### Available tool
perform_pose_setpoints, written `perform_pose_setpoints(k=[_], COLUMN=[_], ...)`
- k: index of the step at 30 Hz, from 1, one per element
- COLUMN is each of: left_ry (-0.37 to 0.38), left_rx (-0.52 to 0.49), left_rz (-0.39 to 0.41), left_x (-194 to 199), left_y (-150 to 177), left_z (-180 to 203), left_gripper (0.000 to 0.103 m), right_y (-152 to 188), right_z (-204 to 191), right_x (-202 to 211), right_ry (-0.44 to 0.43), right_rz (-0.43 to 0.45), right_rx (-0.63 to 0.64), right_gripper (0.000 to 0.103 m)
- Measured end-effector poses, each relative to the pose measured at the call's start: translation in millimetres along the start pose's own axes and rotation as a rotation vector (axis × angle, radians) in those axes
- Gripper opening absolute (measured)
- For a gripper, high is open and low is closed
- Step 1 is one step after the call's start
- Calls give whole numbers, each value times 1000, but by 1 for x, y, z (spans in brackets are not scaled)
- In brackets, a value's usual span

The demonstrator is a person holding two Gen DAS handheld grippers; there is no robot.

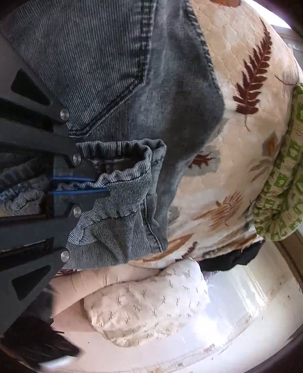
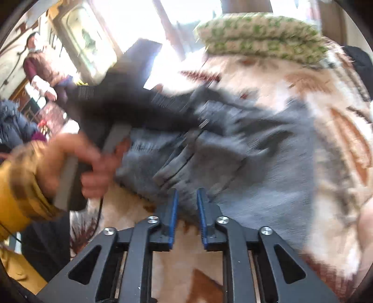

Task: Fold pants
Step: 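Fold the cuff over with the right gripper while the left gripper grasps the cuff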

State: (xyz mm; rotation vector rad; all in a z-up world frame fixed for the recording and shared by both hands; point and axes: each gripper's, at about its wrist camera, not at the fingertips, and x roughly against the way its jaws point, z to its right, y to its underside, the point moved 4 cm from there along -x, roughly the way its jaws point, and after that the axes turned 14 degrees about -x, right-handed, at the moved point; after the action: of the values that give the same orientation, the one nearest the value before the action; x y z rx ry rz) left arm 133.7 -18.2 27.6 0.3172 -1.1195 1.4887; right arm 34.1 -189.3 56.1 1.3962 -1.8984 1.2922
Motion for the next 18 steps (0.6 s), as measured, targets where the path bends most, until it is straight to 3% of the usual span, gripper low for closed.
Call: perform_pose_setpoints(k=[1,4,5,6,10,14,16,18], left_ry=[-2,-5,-8,-13,12,-4,-20,-14], left_rx=[-8,-48,-61,-72,-99,-160,-186,-209], left_rz=[3,28,39,52,47,-7,-32,-54], left_x=[2,13,18,21,22,5,-7,-13], left_y=[-1,-4,-4,-4,4,9,13,18], left_z=[1,11,15,18,31,43,45,48], left_gripper=[13,39,57,68,69,68,64,35], right_y=[-12,-46,-54,-63,-90,-100,-97,-91], right_z=[14,57,66,75,98,121,124,118], right_x=[11,23,21,18,-14,-35,-43,-44], right_ry=[22,115,129,145,185,124,111,123], right_rz=[34,93,96,93,14,-31,-66,-89], right_rx=[-31,-127,-138,-139,-103,-226,-245,-208], right_gripper=[27,29,29,30,42,42,32,23])
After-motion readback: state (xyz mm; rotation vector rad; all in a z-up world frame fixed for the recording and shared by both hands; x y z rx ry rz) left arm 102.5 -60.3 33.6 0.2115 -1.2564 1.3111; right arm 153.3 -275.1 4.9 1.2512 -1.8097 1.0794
